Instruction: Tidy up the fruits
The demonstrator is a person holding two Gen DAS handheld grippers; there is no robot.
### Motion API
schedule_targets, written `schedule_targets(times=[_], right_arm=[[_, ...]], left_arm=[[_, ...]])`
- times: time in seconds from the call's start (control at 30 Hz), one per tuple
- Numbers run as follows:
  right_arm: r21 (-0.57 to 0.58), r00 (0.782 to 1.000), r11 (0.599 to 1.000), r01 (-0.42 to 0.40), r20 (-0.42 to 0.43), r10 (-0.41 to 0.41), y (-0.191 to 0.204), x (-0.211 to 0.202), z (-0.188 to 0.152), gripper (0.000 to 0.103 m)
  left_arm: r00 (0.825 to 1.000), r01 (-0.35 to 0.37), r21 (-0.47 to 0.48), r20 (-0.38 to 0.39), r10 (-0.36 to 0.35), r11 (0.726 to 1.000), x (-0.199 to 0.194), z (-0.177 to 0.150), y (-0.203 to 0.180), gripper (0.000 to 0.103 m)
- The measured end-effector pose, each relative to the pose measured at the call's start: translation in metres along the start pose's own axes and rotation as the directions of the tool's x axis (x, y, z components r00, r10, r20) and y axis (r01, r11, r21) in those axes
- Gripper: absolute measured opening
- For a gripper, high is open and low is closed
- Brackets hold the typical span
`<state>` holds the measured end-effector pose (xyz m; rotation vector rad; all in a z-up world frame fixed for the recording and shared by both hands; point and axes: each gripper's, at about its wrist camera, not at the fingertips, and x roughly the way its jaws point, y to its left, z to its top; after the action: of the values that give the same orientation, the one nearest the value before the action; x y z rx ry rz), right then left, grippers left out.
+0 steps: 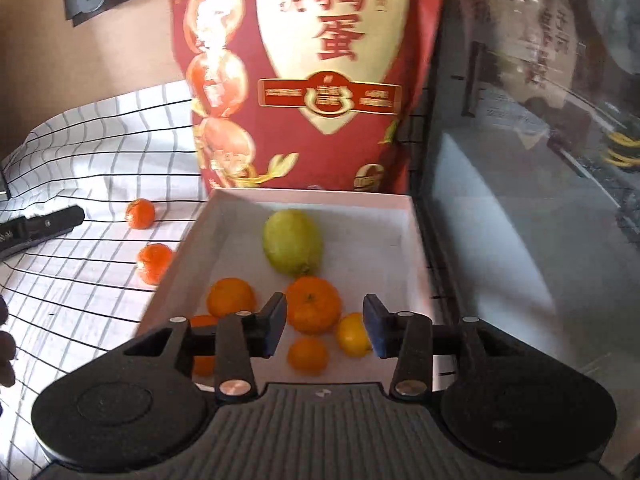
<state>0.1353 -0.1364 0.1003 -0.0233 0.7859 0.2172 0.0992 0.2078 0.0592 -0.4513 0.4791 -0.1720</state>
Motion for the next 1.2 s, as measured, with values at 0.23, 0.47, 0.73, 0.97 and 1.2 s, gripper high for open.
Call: schedule_targets(times=[0.23, 0.47, 0.73, 0.97, 1.2], right_arm=[[-0.108, 0.997, 0.991, -0.083, -0.007, 0.083, 0.072, -0.005, 0.011, 0.062], [-0.069, 0.984, 0.984, -0.165, -0.084, 0.159, 0.142, 0.031, 0.046, 0.067], [-0.009, 0.981, 0.996, -0.089, -0.176, 0.086, 0.210, 0.119, 0.093, 0.070], [-0.049, 0.978, 0.994, 0.097, -0.183, -0.104, 0.246, 0.187, 0.095, 0.069], [-0.065, 0.983, 0.998, 0.016, -0.183, -0.027, 0.253, 0.170, 0.100, 0.043]], left_arm=[[0.991, -0.129, -0.119, 0.004, 0.131, 0.984, -0.006, 0.007, 0.046, 0.046], [0.972, -0.204, -0.113, 0.098, 0.215, 0.972, -0.030, 0.015, 0.050, 0.046], [0.945, -0.240, -0.280, 0.150, 0.289, 0.929, -0.057, 0.013, 0.084, 0.046], [0.951, -0.202, -0.274, 0.174, 0.255, 0.940, -0.061, 0.017, 0.079, 0.046], [0.945, -0.226, -0.285, 0.167, 0.280, 0.932, -0.062, 0.016, 0.084, 0.046]])
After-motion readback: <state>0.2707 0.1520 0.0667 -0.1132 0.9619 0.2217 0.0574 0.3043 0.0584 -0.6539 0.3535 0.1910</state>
